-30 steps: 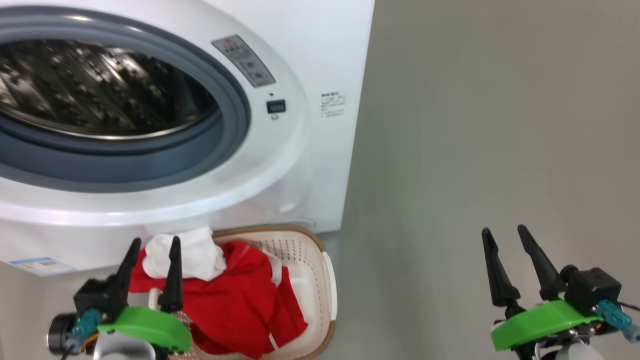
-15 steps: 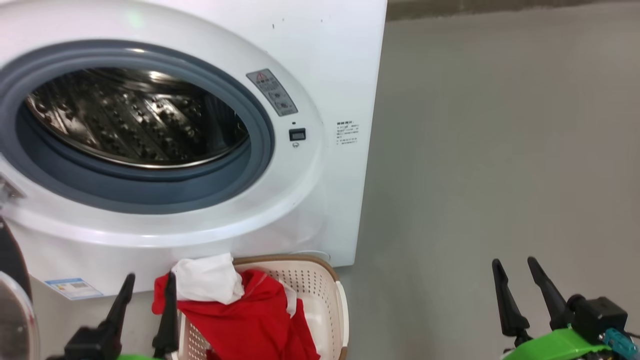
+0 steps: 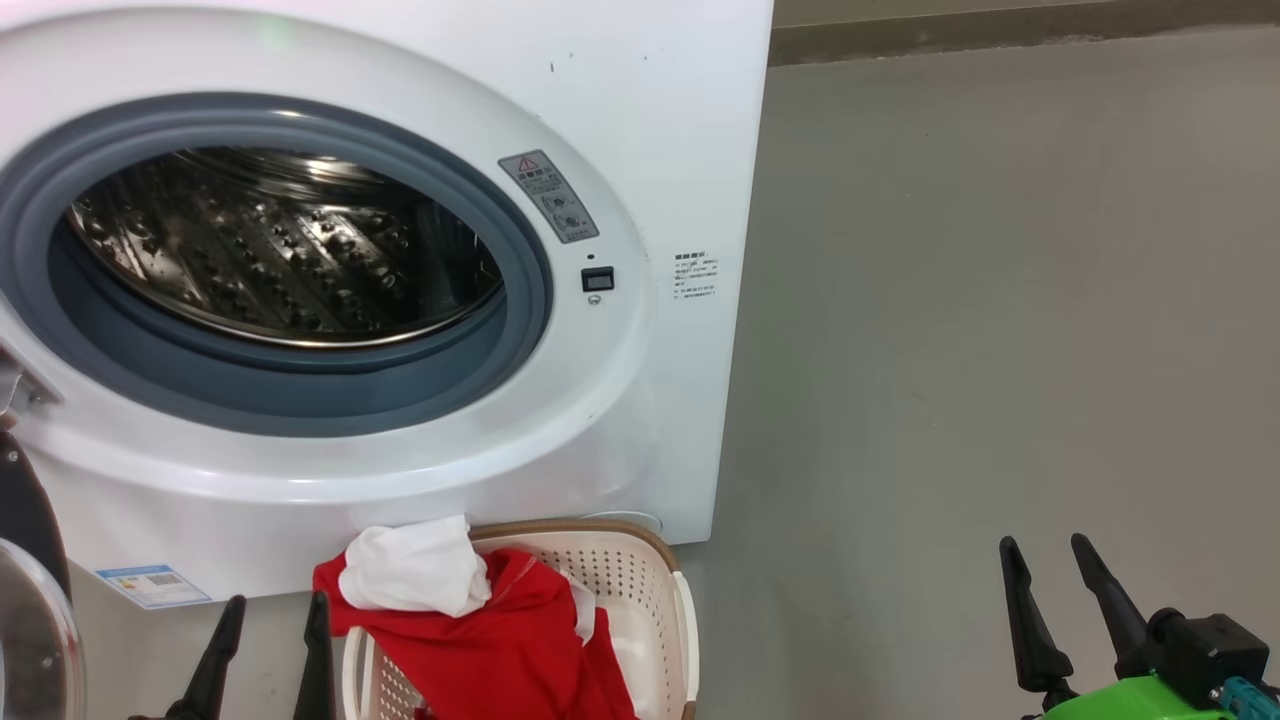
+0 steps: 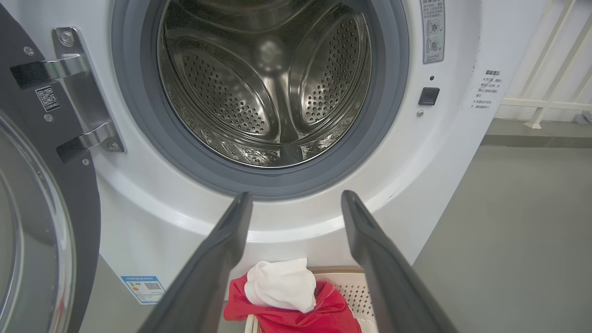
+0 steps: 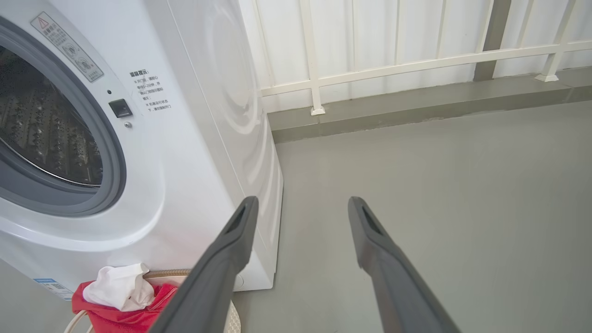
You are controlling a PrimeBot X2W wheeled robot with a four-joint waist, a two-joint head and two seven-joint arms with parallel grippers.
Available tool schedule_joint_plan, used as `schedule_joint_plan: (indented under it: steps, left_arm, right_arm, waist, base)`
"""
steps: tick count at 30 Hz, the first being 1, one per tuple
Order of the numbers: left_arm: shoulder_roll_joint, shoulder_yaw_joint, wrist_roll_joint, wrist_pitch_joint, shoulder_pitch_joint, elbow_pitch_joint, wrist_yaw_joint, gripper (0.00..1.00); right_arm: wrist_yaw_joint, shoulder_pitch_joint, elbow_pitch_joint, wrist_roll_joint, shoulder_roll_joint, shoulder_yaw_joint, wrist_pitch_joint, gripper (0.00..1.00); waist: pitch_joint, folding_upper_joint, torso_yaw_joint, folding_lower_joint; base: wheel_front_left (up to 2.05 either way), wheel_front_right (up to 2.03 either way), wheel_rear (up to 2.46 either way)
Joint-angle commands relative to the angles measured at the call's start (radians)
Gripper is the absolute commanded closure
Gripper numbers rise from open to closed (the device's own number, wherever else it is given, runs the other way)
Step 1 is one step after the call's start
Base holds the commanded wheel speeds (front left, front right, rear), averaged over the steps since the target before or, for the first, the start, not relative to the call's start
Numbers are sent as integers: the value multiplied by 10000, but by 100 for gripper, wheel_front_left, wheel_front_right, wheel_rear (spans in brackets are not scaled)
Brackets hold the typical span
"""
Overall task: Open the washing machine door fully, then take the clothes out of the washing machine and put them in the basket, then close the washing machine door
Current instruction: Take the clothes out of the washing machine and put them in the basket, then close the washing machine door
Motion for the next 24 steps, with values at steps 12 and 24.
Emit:
schedule_joint_plan:
  steps: [12, 24]
  left_arm:
    - [105, 278, -76, -63, -311, -370, -56, 0]
    - [105, 230, -133, -63, -348, -346, -56, 0]
  right_arm:
    - [48, -145, -273, -45, -127, 195, -65, 0]
    - [48, -178, -280, -54, -127, 193, -65, 0]
  waist:
    - [71, 0, -42, 0]
    - [151, 0, 8, 0]
  base:
    - [0, 0, 0]
    - [-61, 61, 0]
